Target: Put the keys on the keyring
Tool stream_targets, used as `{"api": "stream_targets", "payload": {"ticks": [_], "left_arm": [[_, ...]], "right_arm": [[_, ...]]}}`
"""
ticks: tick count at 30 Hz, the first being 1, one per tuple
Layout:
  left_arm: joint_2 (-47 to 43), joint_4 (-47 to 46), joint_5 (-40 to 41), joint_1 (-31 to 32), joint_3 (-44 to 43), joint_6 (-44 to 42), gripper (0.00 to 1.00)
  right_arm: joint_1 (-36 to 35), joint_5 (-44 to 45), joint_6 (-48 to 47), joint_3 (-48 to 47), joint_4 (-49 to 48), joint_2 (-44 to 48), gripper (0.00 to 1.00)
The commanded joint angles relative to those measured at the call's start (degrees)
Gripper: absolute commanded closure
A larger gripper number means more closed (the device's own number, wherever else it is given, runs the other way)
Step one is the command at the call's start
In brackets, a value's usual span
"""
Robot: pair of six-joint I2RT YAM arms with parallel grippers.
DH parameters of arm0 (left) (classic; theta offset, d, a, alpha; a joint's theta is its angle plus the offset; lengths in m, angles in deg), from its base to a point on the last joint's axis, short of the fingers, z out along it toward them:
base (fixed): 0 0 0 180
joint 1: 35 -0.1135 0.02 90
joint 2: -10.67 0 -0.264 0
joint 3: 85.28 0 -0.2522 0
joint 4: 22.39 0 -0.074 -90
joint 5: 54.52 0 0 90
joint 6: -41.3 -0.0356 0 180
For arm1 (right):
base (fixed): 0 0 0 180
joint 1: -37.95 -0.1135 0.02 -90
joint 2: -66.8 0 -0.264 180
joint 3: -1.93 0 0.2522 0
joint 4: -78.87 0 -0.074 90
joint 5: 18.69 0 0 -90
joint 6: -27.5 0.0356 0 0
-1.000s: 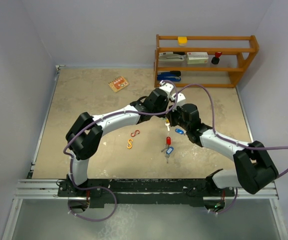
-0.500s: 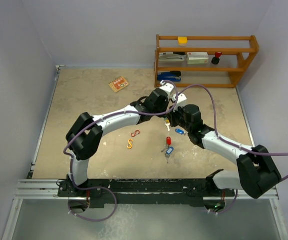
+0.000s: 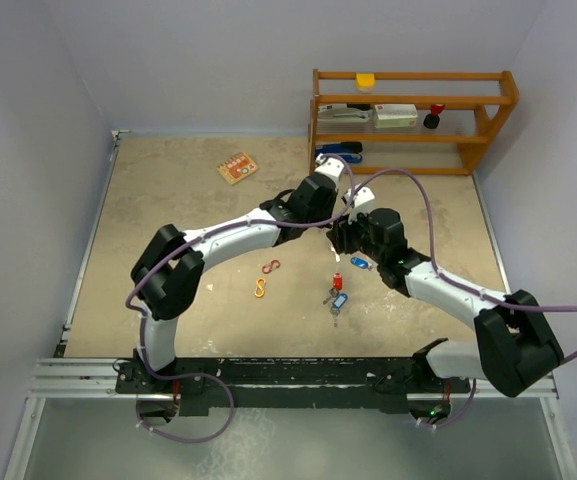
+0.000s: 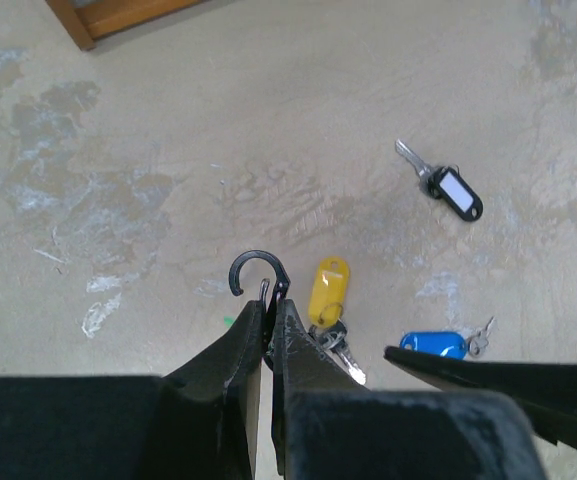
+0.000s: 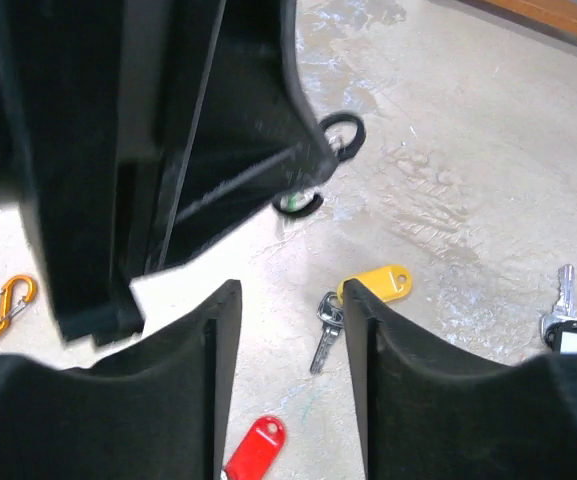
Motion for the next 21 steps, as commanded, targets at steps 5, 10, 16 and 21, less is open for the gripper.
{"api": "stream_targets", "payload": {"ticks": [5,10,16,21], "left_arm": [[-7.8,-8.1,1.6,-5.9,2.8,4.6,1.0],[-10.4,-9.1,0.6,-8.3,6.3,5.9,1.0],[-11.4,-9.7,-0.2,-9.1,7.5,6.3,1.0],[-11.7,-10.1,-1.4,-9.7,8.2,6.3,1.0]], "right_arm": [[-0.7,11.7,5.9,0.1,3.1,5.6,0.46],[-0.6,24.1,13.5,-6.1,16.6,3.2,0.41],[1.1,26.2,18.9,-9.5,26.7,-1.5,0.42],[4.1,20.9,19.7,-6.2,27.0,-0.8,0.48]]}}
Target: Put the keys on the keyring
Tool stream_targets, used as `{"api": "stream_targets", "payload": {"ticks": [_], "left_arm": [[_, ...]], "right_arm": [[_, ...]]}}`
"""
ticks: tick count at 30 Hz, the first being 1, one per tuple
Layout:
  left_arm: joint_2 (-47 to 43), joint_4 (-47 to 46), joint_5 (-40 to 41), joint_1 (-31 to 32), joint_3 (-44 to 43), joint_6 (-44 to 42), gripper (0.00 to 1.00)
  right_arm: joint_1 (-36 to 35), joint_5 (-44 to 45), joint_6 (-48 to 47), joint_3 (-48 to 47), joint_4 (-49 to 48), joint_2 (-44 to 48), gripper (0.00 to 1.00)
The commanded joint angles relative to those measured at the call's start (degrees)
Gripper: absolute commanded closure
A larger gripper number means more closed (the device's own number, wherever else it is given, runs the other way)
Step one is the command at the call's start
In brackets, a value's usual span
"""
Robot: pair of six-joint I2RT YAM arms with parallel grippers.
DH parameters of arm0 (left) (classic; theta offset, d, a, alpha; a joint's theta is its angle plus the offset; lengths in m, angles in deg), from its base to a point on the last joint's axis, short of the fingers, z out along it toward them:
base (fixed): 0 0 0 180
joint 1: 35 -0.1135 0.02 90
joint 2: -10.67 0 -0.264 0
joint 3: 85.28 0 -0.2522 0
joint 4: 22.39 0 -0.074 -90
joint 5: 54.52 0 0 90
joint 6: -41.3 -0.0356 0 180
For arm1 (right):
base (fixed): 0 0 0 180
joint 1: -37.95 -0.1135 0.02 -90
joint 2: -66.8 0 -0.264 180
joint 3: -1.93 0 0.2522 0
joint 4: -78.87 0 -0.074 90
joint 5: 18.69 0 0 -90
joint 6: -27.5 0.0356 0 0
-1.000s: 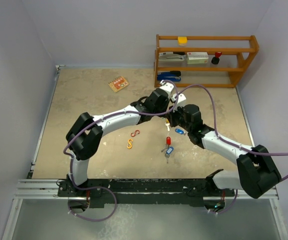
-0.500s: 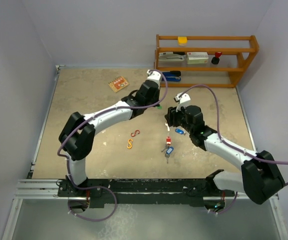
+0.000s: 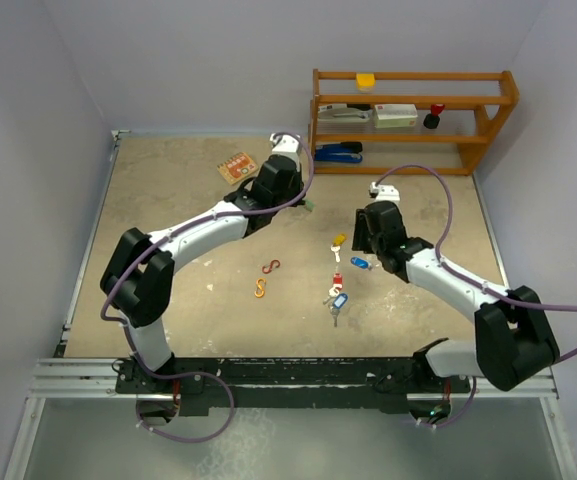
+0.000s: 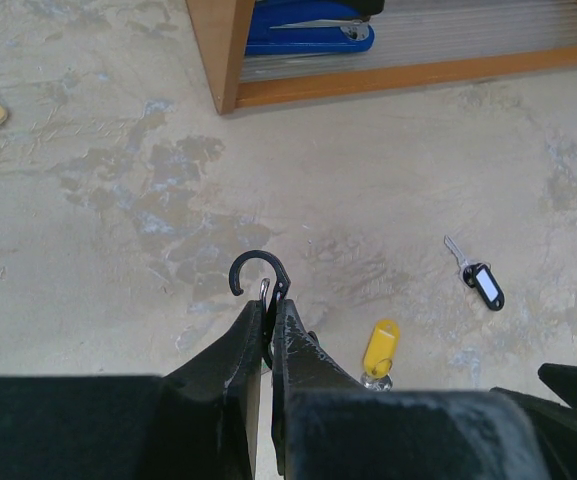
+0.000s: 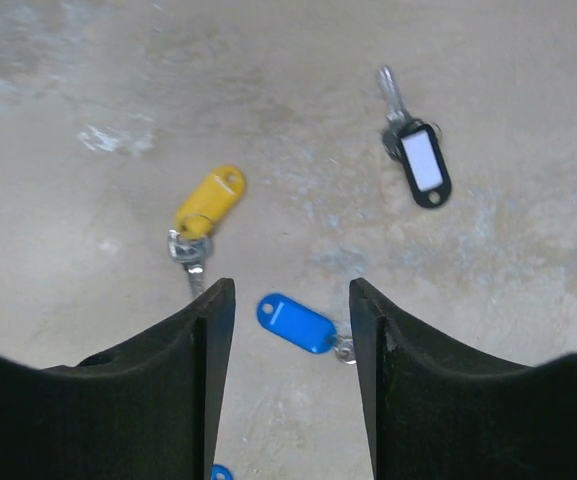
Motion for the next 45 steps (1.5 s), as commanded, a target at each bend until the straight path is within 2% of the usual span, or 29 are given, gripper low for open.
{"api": "stream_targets", "payload": {"ticks": [1,15,33,45], "left_arm": [[-3.1,-3.4,-1.6,-0.8,0.8,0.8,1.0],[-2.0,-3.7,-2.5,-1.3,1.0,1.2,1.0],[-0.9,-3.4,-2.4,-1.5,0.4,1.0,1.0],[-1.0,-3.3,-2.5,-1.9,0.7,1.0,1.0]], "right_arm": [[2.3,-1.9,2.8,2.2,3.0,1.4,0.49],[4.9,-5.6,2.1,7.3,3.1,0.9,0.55],[7.2,-8.5,-0.2,6.6,1.0,-3.1,0.6],[7.4,-10.0,-0.5,6.2,0.2,-4.5,0.7]]}}
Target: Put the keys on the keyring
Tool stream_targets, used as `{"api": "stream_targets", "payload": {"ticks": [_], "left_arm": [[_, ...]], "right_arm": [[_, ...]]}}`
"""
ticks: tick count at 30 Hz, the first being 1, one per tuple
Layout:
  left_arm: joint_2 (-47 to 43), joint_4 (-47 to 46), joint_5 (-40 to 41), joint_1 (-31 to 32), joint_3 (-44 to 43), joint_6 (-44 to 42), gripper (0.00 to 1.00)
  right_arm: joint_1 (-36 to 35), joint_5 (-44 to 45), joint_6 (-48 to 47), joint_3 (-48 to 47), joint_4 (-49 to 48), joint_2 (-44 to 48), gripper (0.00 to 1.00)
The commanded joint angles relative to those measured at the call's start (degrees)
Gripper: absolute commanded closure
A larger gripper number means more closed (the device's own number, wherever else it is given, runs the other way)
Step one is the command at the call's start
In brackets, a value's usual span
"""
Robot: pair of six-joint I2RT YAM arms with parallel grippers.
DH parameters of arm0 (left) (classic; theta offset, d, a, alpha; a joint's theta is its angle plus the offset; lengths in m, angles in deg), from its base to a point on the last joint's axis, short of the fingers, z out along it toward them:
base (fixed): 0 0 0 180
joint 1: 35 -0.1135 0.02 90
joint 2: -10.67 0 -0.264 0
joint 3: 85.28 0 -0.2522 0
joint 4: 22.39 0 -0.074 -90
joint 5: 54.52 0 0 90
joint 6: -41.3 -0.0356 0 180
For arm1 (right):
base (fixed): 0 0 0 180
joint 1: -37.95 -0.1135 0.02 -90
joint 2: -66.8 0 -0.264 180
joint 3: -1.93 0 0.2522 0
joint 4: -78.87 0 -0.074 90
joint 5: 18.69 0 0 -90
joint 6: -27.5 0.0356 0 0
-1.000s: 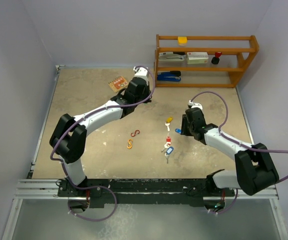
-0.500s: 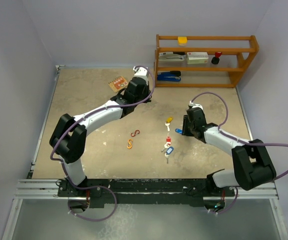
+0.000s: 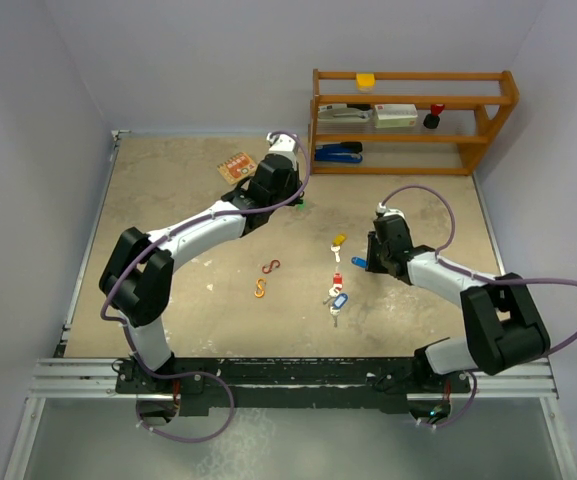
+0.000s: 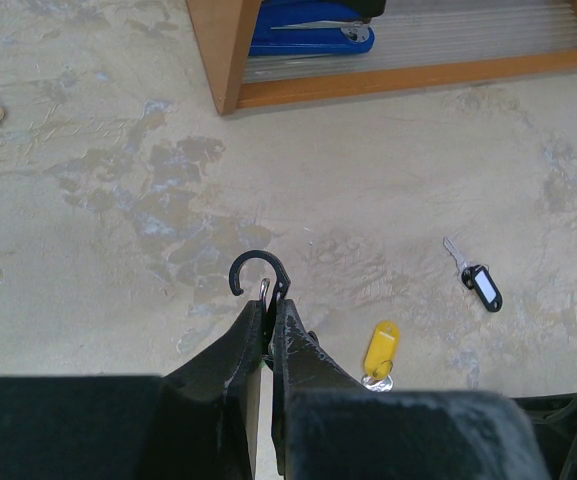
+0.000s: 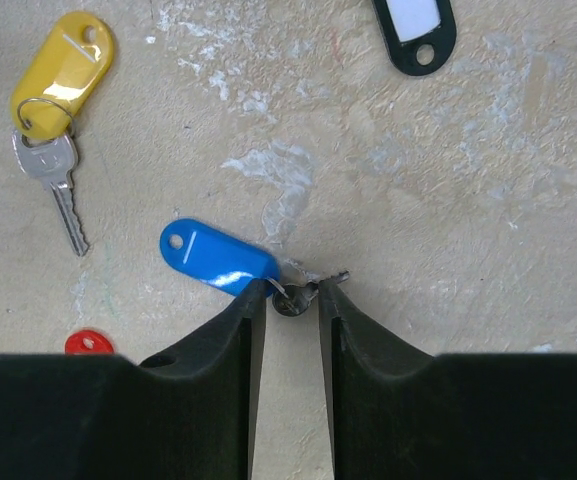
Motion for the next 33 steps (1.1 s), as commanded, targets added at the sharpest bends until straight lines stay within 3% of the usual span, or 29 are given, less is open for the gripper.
{"api": "stream_targets", "payload": {"ticks": [1,14,17,20,33], "left_arm": [[-0.8,-2.2,-0.4,-0.7,-0.3,0.5,1.0],[-0.8,-2.4,-0.6,-0.9,-0.1,0.5,1.0],[-0.7,-2.6,-0.9,-1.0,-0.1,0.6,1.0],[-0.6,-2.6,-1.7,-1.0,-0.2,0.8,1.0],[0.9,-0.5,-9.0,2.1,-3.9,0.8,1.0]], "right_arm": [[0.3,-1.1,-0.8,-0.8,-1.4,-0.3,0.71],[0.3,0.6,-0.8,-0.8,0.2,2.5,0.89],[0.3,2.0,-1.1,-0.8,0.0,3.9,1.0],[0.2,2.1,-3.3,-1.1,-1.2,5.1,1.0],[-0.8,-14.8,-9.0,0.9,-15.5,10.8,1.0]]}}
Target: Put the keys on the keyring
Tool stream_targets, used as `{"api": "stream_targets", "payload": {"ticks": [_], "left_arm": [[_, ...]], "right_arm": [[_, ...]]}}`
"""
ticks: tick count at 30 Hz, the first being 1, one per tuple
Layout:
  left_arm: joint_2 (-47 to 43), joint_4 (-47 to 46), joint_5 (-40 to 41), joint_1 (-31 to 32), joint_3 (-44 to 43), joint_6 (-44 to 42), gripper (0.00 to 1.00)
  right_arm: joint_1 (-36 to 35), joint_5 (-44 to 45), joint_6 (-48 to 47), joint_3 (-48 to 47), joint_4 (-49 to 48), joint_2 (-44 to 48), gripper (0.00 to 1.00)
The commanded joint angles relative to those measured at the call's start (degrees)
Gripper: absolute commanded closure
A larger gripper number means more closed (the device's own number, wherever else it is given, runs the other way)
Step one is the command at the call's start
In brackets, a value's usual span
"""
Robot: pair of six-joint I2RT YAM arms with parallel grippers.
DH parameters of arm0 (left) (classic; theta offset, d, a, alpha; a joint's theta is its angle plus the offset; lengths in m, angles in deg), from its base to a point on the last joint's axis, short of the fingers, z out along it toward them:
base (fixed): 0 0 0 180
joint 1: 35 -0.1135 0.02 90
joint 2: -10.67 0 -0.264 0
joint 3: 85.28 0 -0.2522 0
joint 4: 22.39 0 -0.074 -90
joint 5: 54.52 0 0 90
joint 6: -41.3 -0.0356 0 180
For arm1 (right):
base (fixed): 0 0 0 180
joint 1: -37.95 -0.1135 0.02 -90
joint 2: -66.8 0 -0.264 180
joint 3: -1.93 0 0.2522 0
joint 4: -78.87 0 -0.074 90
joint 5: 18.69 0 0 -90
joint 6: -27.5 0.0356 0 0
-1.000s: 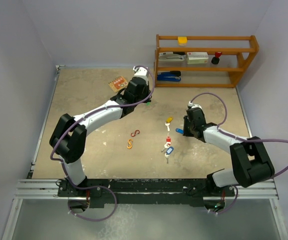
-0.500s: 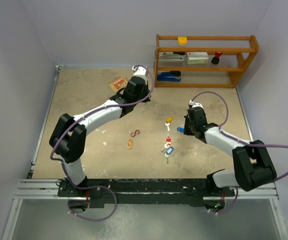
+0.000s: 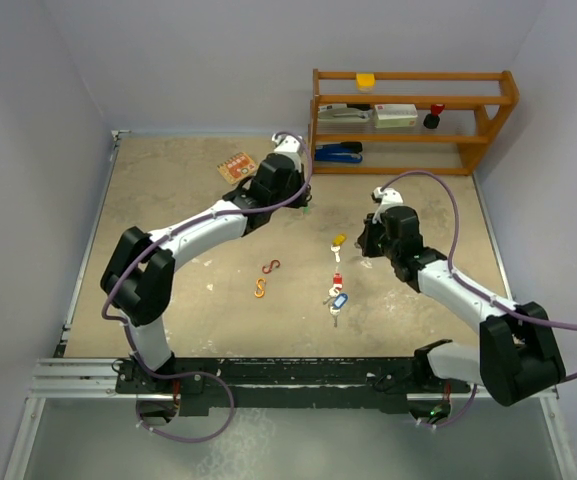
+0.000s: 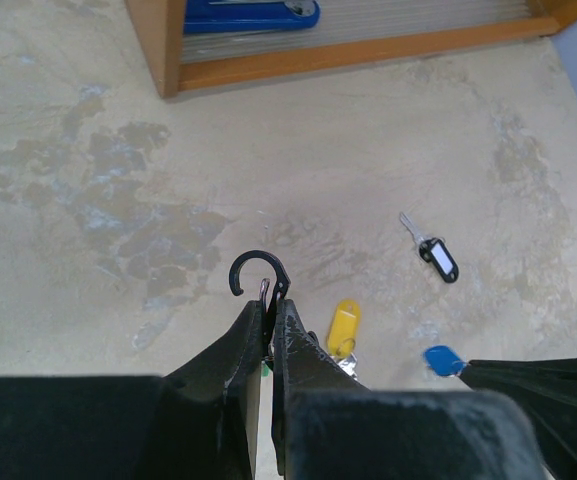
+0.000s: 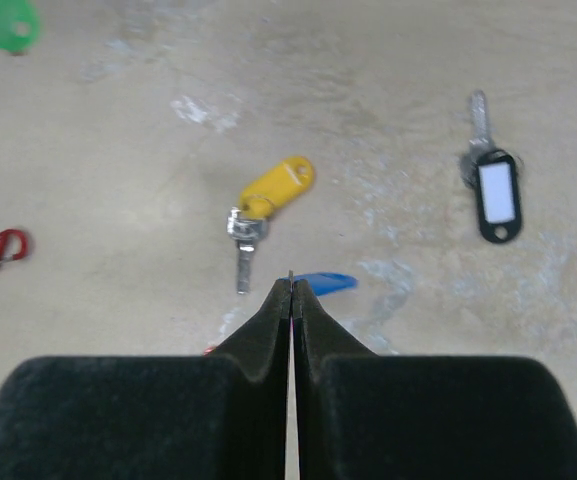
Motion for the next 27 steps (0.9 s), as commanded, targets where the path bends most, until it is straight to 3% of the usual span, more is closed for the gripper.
{"api": "stream_targets", "payload": {"ticks": [1,16,23,27], "left_arm": [[1.1,-0.4,-3.6,2.4,-4.0,-0.4,1.0],[4.2,-1.8,-9.5,5.3,-6.7,1.4,1.0],[5.2,-0.2,-11.0,5.6,-7.9,0.1,1.0],[6.0,0.7,-12.1,5.8,-8.6,-1.2,1.0]], "right_arm": [[-0.4,-6.6,-2.4,0.9,-7.2,1.9,1.0],[-0.4,-9.7,-6.4,0.4,-16.6,0.5,1.0],[-0.4,-10.5,-10.4,9.4,-32.2,5.0,1.0],[-0.4,-11.3,-12.3,11.7,-34.5,7.2,1.0]]}}
